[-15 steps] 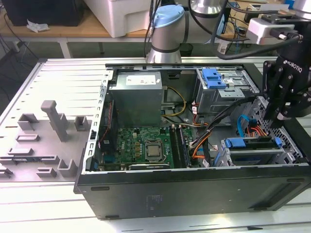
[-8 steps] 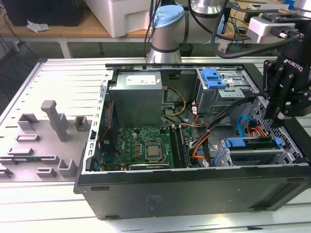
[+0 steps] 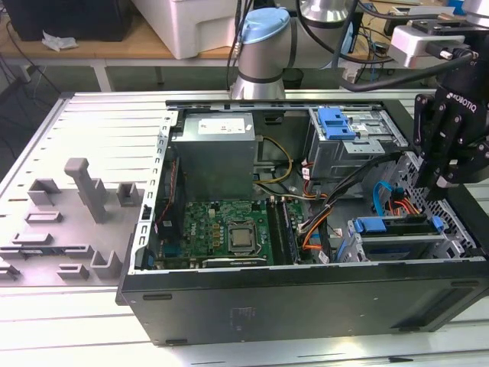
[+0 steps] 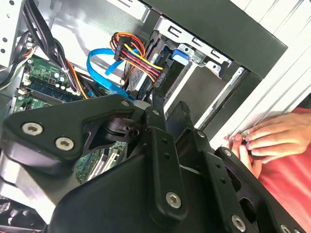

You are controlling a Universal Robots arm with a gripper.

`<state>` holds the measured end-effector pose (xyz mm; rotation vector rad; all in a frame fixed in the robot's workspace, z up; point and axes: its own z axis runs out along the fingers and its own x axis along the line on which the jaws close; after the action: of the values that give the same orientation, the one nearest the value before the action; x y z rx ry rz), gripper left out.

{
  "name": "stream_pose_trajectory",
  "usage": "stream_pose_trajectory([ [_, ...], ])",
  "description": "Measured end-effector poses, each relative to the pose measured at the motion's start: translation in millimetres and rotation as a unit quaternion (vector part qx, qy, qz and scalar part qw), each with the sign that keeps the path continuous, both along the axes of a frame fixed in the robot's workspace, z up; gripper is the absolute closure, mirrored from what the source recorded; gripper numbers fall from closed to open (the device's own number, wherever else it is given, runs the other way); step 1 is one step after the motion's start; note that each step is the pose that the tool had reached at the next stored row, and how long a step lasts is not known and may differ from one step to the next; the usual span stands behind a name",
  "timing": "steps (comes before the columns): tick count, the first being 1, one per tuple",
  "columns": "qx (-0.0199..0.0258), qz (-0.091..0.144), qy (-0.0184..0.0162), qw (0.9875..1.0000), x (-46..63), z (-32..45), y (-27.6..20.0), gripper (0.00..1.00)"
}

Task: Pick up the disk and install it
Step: 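Insert the second disk wire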

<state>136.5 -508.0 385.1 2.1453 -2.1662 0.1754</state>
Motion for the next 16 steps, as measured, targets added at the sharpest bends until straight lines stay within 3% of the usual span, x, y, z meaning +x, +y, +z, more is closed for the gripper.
stream_pose_trajectory([
  [4, 0.0, 0.0, 0.0, 1.0, 0.0, 0.2, 0.0, 0.7],
  [7, -0.0001, 0.0, 0.0, 1.0, 0.0, 0.2, 2.8, 0.7],
  [11, -0.0022, 0.0, 0.0, 1.0, -0.1, -0.2, 20.7, 0.7],
  [13, -0.0041, 0.0, 0.0, 1.0, -1.5, -0.5, 25.3, 0.7],
  [16, -0.0058, 0.0, 0.0, 1.0, -5.7, -1.4, 27.2, 0.7],
])
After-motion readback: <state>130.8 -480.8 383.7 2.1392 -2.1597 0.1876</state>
